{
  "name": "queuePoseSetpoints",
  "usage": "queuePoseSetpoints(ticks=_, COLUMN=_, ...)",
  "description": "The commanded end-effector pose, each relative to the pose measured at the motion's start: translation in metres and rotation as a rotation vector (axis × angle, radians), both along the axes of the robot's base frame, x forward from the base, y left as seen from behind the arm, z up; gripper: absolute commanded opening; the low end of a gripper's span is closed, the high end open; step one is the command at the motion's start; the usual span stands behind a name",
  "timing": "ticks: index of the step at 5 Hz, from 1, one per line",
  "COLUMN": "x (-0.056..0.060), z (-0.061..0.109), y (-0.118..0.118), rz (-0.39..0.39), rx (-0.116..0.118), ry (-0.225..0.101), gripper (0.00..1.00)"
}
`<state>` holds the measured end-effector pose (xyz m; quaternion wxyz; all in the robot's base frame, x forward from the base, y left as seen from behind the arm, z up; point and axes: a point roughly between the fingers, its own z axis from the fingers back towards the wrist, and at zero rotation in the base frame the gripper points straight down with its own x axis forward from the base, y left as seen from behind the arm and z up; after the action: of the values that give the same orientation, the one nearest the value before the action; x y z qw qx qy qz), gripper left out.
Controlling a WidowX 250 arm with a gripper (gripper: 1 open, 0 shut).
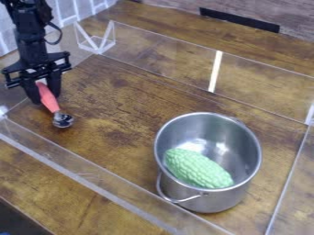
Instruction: Move the orange spoon to the right
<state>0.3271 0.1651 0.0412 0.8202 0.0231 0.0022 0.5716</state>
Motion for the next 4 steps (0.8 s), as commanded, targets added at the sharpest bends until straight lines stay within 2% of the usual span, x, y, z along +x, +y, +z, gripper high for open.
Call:
queuePoseSetpoints(ticks=1, x=0.008, z=0.024, y=-0.006, rz=-0.028, rx=0.030, ry=-0.071, gripper=0.00)
queuePoseSetpoints(ticks=2, x=0.009, z=0.016, y=-0.007, rz=-0.047, rx=0.026, ry=-0.065, gripper=0.00)
queuePoseSetpoints(ticks=4, x=0.010, z=0.022, y=-0.016, rz=0.016, rx=0.021, ry=-0.060, gripper=0.00)
